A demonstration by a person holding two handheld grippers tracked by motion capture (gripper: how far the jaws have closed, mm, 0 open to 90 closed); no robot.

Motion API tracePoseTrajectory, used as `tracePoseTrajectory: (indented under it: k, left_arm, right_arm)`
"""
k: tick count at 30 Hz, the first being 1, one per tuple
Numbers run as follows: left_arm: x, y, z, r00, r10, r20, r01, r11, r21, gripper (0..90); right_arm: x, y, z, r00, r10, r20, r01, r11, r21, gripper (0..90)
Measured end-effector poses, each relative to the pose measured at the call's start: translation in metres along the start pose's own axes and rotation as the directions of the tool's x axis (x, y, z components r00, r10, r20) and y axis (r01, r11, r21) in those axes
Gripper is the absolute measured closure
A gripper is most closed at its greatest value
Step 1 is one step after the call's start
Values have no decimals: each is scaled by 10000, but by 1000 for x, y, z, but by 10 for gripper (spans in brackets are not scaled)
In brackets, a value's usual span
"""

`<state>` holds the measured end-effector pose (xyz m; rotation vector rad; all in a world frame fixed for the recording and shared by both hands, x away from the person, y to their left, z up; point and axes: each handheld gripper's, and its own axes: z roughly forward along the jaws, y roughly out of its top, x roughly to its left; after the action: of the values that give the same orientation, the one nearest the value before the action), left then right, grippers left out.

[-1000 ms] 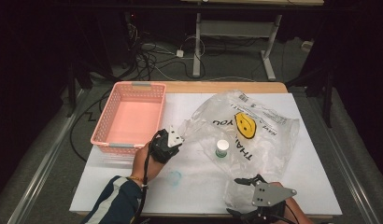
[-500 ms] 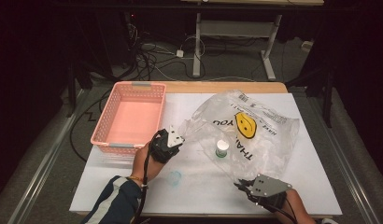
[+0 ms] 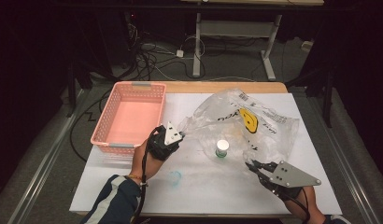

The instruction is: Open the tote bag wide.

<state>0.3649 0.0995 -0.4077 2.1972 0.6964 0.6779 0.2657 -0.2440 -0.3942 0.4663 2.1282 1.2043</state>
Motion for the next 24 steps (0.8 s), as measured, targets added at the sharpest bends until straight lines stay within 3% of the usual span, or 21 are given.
tracePoseTrajectory:
  k: [4, 16, 24]
  left_arm:
    - [2, 4, -4, 10000, -40, -21, 40, 9997, -220, 839]
    - [11, 18, -26, 9995, -172, -248, 146, 9947, -1013, 839]
    - [16, 30, -35, 9992, -341, -190, 308, 9876, -1542, 839]
  right_arm:
    - [-12, 9, -5, 9985, -87, 547, 109, 9992, -394, 879]
    - [-32, 27, -17, 9898, -118, 1418, 270, 9941, -1054, 881]
    - [-51, 33, -27, 9813, 182, 1918, 81, 9908, -1353, 882]
